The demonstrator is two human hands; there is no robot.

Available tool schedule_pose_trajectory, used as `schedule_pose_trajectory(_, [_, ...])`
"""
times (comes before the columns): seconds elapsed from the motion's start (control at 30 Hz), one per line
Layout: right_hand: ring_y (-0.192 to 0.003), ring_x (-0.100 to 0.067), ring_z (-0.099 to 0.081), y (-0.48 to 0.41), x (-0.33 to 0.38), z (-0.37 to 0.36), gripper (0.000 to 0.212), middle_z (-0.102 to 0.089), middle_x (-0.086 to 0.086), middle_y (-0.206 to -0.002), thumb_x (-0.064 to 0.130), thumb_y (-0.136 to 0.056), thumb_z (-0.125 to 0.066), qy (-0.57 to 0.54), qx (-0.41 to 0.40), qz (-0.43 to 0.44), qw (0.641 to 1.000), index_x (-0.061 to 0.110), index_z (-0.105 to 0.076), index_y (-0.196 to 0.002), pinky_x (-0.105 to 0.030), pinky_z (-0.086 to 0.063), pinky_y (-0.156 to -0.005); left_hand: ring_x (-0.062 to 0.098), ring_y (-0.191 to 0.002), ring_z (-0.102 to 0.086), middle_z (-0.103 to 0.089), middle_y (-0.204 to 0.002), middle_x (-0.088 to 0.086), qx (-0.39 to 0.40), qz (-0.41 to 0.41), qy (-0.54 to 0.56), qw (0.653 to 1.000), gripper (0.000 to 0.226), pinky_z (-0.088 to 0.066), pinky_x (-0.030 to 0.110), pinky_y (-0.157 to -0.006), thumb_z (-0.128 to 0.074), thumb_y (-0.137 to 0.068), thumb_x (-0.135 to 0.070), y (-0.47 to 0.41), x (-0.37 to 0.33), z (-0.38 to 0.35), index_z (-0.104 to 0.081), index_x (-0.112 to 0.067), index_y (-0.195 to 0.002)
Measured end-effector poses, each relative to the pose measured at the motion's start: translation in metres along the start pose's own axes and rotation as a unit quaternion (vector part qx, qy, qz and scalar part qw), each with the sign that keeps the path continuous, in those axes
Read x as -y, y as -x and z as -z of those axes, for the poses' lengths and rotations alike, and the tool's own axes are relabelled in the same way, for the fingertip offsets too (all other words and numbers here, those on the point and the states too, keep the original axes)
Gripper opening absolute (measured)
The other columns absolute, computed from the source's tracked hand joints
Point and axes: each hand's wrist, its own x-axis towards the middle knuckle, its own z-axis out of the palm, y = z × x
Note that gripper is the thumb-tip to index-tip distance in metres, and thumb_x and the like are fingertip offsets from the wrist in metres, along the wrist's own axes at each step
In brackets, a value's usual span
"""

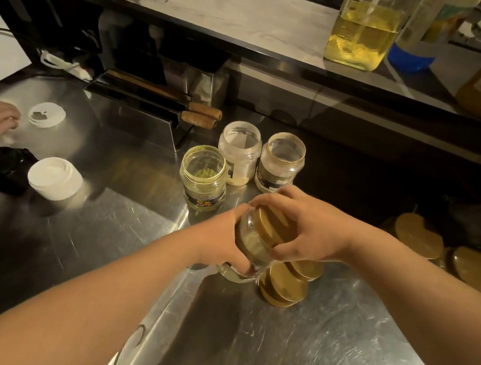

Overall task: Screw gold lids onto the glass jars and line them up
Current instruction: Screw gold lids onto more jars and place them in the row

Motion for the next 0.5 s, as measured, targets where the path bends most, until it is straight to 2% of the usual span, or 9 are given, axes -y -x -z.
schedule_pose_trajectory(0.03, [-0.122,-0.018,-0.047,0.005,0.003,0.007,0.090,-0.033,0.011,-0.139,0.055,-0.073,-0.082,0.001,-0.005,0.008,1.000,0.058,-0.031,-0.147,-0.034,-0.059,-0.091,0.010,-0.126,-0.065,-0.067,-0.136,-0.015,0.010,-0.005,-0.001,1.000,0.116,-0.057,0.030,-0.104,-0.106,-0.058,-0.022,0.002,-0.005,0.005,-0.041,-0.048,-0.152])
schedule_pose_trajectory(0.13, [-0.124,-0.018,-0.048,0.019,0.013,0.025,0.090,-0.032,0.009,-0.142,0.055,-0.076,-0.082,0.006,-0.013,0.032,0.999,0.055,-0.030,-0.149,-0.033,-0.060,-0.092,0.001,-0.118,-0.070,-0.072,-0.125,-0.025,0.034,-0.021,0.015,0.999,0.107,-0.058,0.026,-0.104,-0.107,-0.062,-0.020,0.009,-0.020,0.015,-0.045,-0.058,-0.140])
schedule_pose_trajectory(0.2, [-0.123,-0.017,-0.048,0.031,0.018,0.034,0.091,-0.032,0.009,-0.142,0.051,-0.076,-0.083,0.024,-0.015,0.058,0.998,0.052,-0.030,-0.151,-0.032,-0.061,-0.089,-0.004,-0.111,-0.073,-0.076,-0.118,-0.029,0.049,-0.037,0.023,0.998,0.100,-0.062,0.020,-0.093,-0.106,-0.067,-0.009,0.013,-0.027,0.018,-0.049,-0.057,-0.134])
schedule_pose_trajectory(0.27, [-0.122,-0.014,-0.047,0.043,0.024,0.040,0.094,-0.032,0.010,-0.142,0.050,-0.074,-0.085,0.049,-0.025,0.081,0.995,0.052,-0.030,-0.151,-0.030,-0.060,-0.087,-0.003,-0.112,-0.074,-0.077,-0.118,-0.028,0.065,-0.052,0.028,0.996,0.098,-0.061,0.017,-0.088,-0.103,-0.069,-0.001,0.017,-0.033,0.021,-0.052,-0.054,-0.134])
schedule_pose_trajectory(0.4, [-0.123,-0.009,-0.041,0.065,0.034,0.051,0.096,-0.032,0.012,-0.140,0.052,-0.070,-0.085,0.081,-0.043,0.122,0.988,0.052,-0.032,-0.149,-0.025,-0.058,-0.083,-0.001,-0.116,-0.073,-0.077,-0.122,-0.025,0.091,-0.066,0.026,0.993,0.096,-0.060,0.018,-0.092,-0.103,-0.067,-0.002,0.024,-0.046,0.024,-0.058,-0.059,-0.129])
schedule_pose_trajectory(0.5, [-0.121,-0.009,-0.042,0.071,0.039,0.057,0.093,-0.032,0.013,-0.140,0.053,-0.070,-0.085,0.081,-0.041,0.115,0.989,0.053,-0.032,-0.147,-0.023,-0.057,-0.081,0.001,-0.117,-0.074,-0.078,-0.123,-0.024,0.081,-0.076,0.037,0.993,0.092,-0.060,0.018,-0.093,-0.103,-0.065,-0.005,0.028,-0.053,0.021,-0.062,-0.065,-0.121])
